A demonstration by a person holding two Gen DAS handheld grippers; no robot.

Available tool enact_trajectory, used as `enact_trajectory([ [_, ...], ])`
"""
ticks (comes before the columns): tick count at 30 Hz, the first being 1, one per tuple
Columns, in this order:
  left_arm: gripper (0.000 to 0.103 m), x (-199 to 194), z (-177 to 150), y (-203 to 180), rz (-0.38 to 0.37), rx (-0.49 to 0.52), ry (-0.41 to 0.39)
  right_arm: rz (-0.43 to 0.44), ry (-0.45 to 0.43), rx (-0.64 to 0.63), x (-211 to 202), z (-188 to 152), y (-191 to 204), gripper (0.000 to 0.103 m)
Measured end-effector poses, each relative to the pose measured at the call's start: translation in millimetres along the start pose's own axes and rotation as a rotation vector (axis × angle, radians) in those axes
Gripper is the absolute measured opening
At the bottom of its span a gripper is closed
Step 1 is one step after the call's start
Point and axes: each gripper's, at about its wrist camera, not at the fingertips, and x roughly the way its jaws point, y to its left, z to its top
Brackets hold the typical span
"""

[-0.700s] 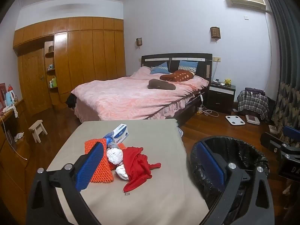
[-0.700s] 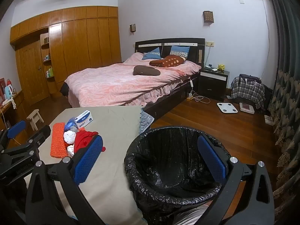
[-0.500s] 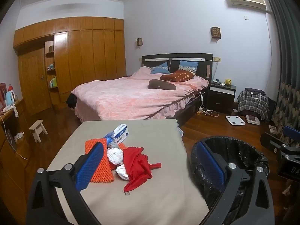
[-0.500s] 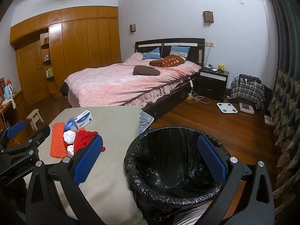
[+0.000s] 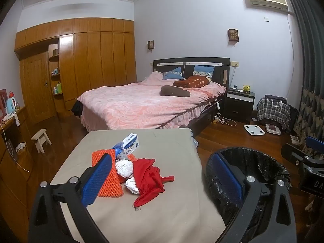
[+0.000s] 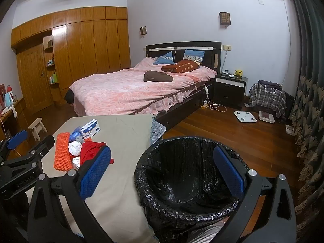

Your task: Collect trash

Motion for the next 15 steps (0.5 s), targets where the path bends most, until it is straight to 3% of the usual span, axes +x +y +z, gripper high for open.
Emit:
enact_trajectory([
  [15,0.097,0.8,0.5,0.2,-0.002,0.001,0.003,0.001,0.000,0.001,0.4,-0.5,0.3,0.098],
])
